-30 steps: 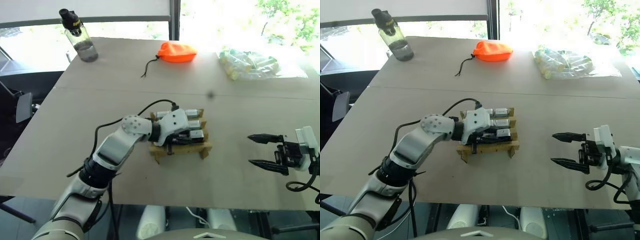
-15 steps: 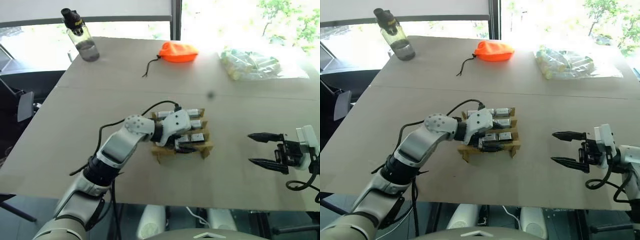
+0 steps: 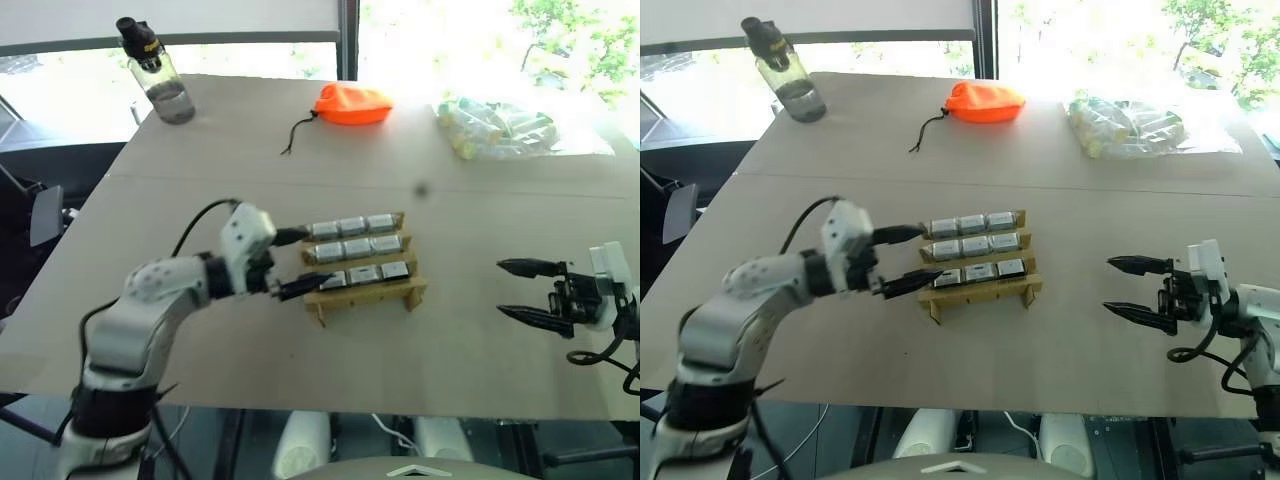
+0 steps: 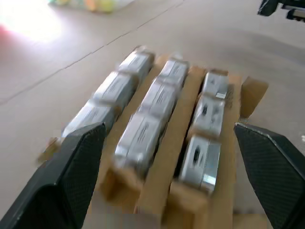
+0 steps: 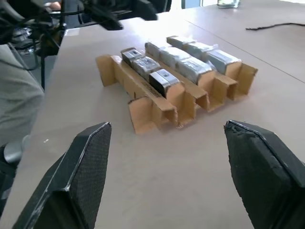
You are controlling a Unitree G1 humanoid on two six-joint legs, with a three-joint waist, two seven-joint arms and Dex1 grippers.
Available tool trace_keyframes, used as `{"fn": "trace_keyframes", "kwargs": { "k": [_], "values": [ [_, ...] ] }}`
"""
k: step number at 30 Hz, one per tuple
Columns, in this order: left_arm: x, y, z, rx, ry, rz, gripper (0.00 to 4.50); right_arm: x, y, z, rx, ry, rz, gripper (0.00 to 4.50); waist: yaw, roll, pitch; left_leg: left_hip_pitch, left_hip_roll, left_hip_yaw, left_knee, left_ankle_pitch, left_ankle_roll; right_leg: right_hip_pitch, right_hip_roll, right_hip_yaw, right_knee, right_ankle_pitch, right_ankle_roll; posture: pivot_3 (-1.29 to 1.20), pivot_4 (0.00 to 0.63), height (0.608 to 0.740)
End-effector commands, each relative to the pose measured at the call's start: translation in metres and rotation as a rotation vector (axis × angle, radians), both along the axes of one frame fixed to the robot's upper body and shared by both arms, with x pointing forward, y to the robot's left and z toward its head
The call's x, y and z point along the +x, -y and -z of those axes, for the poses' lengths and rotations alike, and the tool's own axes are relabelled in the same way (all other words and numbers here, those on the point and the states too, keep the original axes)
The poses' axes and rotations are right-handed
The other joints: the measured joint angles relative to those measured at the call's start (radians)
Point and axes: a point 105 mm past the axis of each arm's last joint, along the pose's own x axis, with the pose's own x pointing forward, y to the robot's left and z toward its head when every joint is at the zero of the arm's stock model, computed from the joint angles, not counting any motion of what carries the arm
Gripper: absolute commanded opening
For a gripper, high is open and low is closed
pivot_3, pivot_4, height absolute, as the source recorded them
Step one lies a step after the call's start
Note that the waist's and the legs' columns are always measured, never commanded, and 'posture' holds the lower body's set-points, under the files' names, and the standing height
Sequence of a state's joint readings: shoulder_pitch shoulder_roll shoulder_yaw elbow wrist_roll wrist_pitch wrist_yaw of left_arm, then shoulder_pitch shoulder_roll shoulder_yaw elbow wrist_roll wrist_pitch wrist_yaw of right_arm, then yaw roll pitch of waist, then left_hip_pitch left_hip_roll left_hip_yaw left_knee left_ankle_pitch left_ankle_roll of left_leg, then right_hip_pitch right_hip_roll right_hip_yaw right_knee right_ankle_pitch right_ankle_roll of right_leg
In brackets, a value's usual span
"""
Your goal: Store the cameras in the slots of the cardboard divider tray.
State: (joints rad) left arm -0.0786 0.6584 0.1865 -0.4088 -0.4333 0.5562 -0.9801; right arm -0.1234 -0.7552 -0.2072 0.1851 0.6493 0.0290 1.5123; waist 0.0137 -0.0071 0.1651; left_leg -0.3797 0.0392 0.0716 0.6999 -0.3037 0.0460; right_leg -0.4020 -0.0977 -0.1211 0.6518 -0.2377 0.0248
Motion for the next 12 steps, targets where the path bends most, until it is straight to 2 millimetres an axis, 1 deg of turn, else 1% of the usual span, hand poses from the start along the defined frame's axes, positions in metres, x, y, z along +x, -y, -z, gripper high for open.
{"fn": "trace_keyframes", "kwargs": {
  "k": [1, 3, 4, 9, 12],
  "values": [
    [-0.012, -0.03, 0.009, 0.045, 0.093, -0.084, 4.44, 0.004, 0.007, -0.003, -0.02, 0.041, 0.003, 3.79, 0.0, 0.0, 0.0, 0.0, 0.0, 0.0, 0.0, 0.0, 0.0, 0.0, 0.0, 0.0, 0.0, 0.0, 0.0, 0.0, 0.15, 0.726],
    [-0.019, -0.041, 0.022, 0.086, 0.104, -0.114, 4.44, 0.007, 0.008, 0.0, -0.031, 0.037, 0.006, 3.79, 0.004, 0.0, 0.0, 0.0, 0.0, 0.0, 0.0, 0.0, 0.0, 0.0, 0.0, 0.0, 0.0, 0.0, 0.0, 0.0, 0.15, 0.726],
    [-0.021, -0.043, 0.026, 0.089, 0.107, -0.121, 4.44, 0.008, 0.009, 0.001, -0.036, 0.036, 0.006, 3.79, 0.007, 0.0, 0.0, 0.0, 0.0, -0.001, 0.0, 0.0, 0.0, 0.0, 0.0, -0.001, 0.0, 0.0, 0.0, 0.0, 0.15, 0.726],
    [-0.021, -0.051, 0.03, 0.04, 0.152, -0.175, 4.44, 0.006, 0.011, 0.014, -0.088, 0.02, -0.018, 3.79, 0.011, 0.0, 0.0, 0.0, 0.0, -0.001, 0.0, -0.001, 0.001, 0.0, -0.002, -0.002, 0.0, 0.0, 0.0, 0.0, 0.15, 0.726],
    [-0.024, -0.049, 0.034, 0.038, 0.155, -0.134, 4.44, 0.008, 0.011, 0.014, -0.07, 0.018, -0.005, 3.79, 0.006, 0.001, 0.0, -0.001, 0.0, 0.0, 0.0, -0.001, 0.002, 0.0, -0.002, -0.002, -0.001, 0.0, 0.0, 0.0, 0.15, 0.726]
  ]
}}
